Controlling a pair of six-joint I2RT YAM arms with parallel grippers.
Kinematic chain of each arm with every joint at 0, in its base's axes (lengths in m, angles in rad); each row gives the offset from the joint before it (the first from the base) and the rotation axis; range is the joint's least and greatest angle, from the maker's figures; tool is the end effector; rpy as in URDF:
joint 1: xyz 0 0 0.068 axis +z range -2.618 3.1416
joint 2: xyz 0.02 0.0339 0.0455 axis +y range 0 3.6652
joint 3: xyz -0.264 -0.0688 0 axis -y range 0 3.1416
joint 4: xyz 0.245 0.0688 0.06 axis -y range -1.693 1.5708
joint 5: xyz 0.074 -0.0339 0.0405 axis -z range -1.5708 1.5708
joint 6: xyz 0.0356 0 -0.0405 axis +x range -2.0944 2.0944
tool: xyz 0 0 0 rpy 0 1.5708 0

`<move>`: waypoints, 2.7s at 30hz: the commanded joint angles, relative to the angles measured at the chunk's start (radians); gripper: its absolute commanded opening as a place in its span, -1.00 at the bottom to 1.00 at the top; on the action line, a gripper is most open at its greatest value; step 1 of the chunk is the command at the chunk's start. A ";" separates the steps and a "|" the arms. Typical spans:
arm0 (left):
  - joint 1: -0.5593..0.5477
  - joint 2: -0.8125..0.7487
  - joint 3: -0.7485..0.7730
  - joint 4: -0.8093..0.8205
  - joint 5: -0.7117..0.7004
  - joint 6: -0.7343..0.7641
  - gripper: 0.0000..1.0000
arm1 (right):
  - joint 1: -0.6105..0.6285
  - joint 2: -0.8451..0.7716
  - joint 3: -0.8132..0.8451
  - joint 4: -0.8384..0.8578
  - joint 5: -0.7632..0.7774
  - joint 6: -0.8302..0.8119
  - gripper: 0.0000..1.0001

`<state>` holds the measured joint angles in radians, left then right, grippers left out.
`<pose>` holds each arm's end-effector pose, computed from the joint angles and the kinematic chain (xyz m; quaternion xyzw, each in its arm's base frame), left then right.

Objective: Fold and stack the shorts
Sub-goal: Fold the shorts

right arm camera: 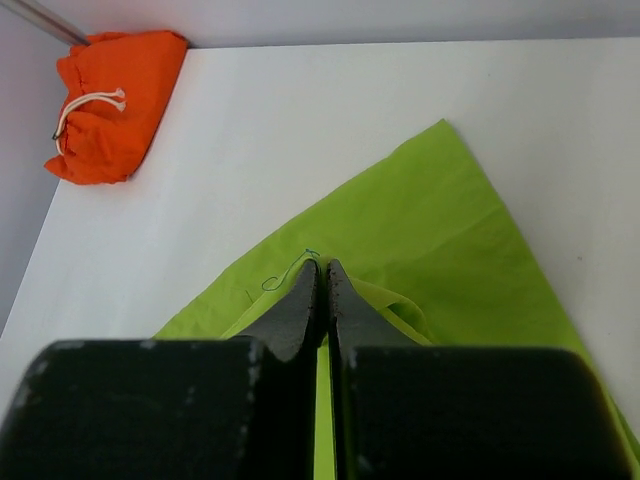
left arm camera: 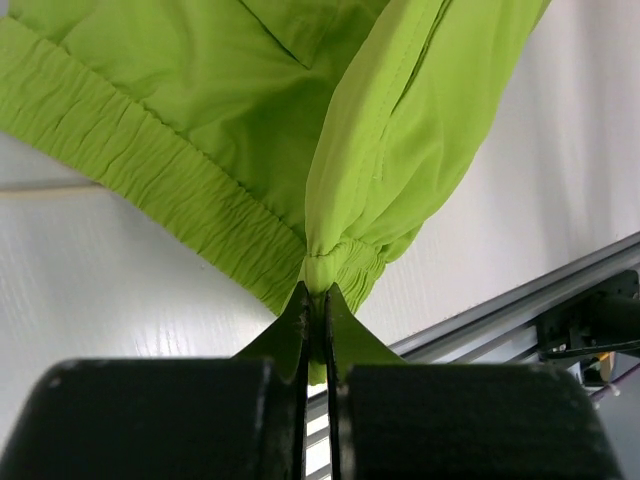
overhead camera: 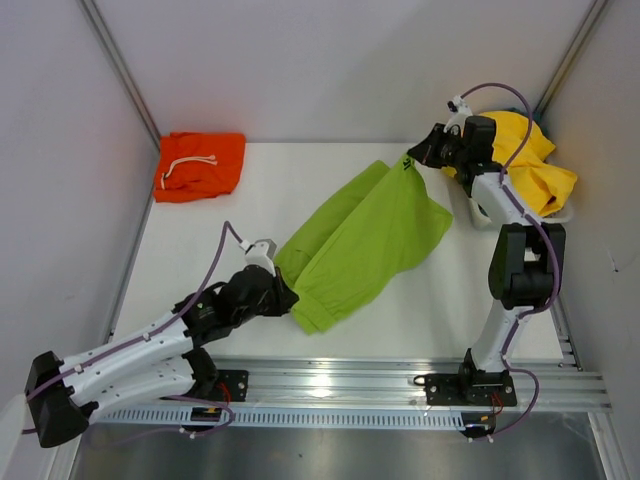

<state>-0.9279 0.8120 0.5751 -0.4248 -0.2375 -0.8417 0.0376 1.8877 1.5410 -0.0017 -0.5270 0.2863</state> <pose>0.1124 -0.1361 0.2392 -0.0135 0.8935 -0.2699 0.3585 0.4506 0.0349 0.3018 -0.0502 0.8031 0.2999 0.5124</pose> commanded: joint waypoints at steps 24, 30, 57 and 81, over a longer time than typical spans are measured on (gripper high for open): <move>-0.385 0.161 0.121 0.228 -0.017 0.007 -1.00 | -0.160 -0.532 -0.354 0.055 0.048 -0.021 -1.00; -0.241 0.105 0.210 0.133 0.059 0.084 -1.00 | -0.162 -0.481 -0.295 0.086 0.028 0.014 -1.00; 0.584 -0.004 -0.007 0.165 0.547 0.199 -1.00 | 0.059 0.183 0.306 0.158 0.025 0.056 -1.00; 0.828 0.509 0.274 0.212 0.279 0.230 -1.00 | 0.085 0.419 0.530 0.085 0.285 0.062 -1.00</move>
<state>-0.1211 1.2819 0.7879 -0.2096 0.1635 -0.6262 0.1329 2.2837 1.9652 0.0624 -0.3420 0.3832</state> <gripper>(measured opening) 0.015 0.010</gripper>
